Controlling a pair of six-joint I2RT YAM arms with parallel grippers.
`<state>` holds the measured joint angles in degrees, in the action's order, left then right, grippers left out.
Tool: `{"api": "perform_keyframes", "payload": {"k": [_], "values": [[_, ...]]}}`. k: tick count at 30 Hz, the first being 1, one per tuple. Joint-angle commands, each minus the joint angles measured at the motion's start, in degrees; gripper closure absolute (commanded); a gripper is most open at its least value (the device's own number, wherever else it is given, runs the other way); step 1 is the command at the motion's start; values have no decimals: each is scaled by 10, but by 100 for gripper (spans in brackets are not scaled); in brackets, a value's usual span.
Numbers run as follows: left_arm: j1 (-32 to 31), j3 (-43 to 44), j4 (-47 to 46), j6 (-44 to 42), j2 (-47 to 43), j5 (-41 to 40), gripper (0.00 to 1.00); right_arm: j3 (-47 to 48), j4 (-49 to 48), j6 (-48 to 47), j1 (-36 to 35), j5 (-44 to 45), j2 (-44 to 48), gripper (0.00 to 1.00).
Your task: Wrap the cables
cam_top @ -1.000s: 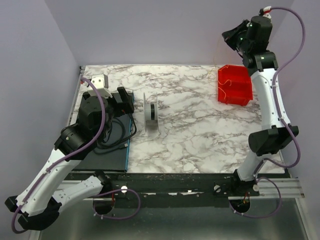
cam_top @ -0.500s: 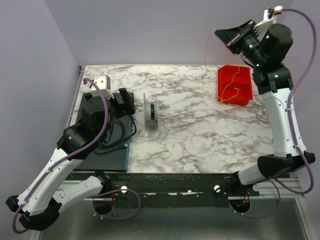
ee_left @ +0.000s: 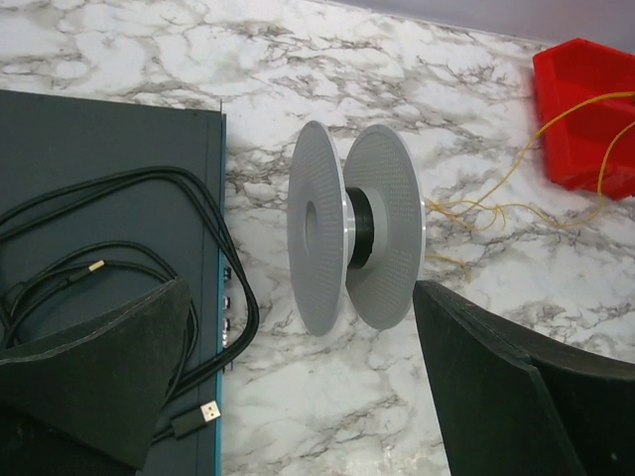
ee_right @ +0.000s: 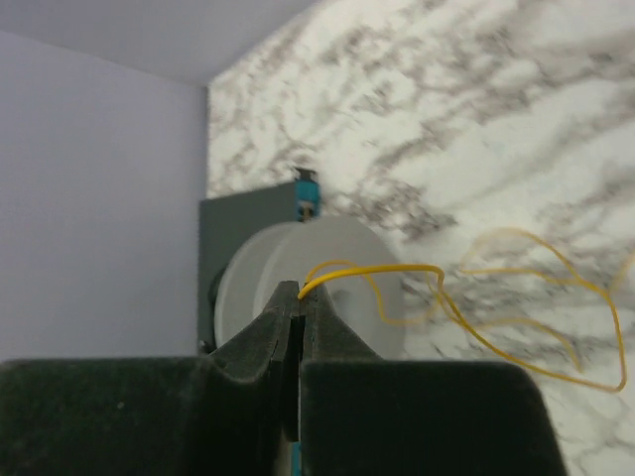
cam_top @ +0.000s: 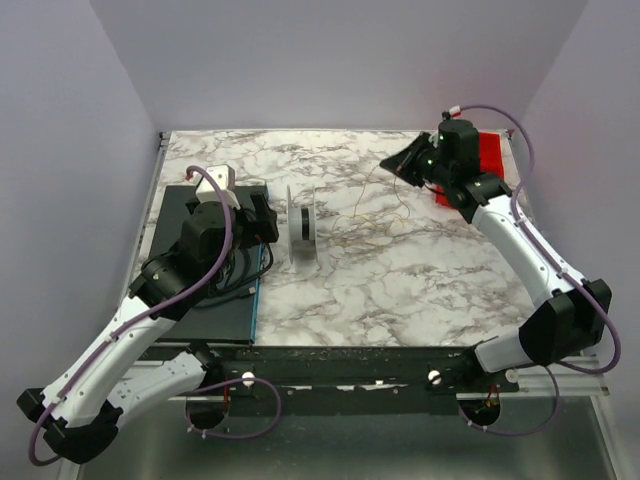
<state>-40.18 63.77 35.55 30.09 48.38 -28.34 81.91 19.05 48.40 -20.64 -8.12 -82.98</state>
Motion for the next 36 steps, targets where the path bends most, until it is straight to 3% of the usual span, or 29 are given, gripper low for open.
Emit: {"api": "perform_keyframes", "payload": {"k": [1, 2, 3, 8, 10, 14, 18, 28, 36], "values": [[3, -19, 5, 16, -24, 29, 1, -107, -11, 2, 39, 28, -6, 99], [2, -23, 6, 16, -29, 33, 1, -136, -23, -2, 50, 24, -13, 99], [3, -27, 6, 15, -33, 35, 1, -152, -25, -10, 55, 19, -23, 91], [2, -29, 17, 16, -36, 49, 1, -197, -7, -60, 56, 49, -16, 26], [2, -37, 14, 18, -42, 55, 1, -206, 2, -81, 56, 76, 11, 21], [2, -52, 7, 26, -50, 61, 1, -201, 22, -137, 41, 107, 55, 21], [2, -61, 5, 34, -52, 58, 1, -167, 67, -174, -40, 176, 46, 23], [2, -50, 19, 37, -58, 47, 1, -170, -18, -231, -97, 10, -64, 59], [3, -42, 24, 39, -58, 43, 1, -115, -36, -247, -117, 22, -172, 64]]}}
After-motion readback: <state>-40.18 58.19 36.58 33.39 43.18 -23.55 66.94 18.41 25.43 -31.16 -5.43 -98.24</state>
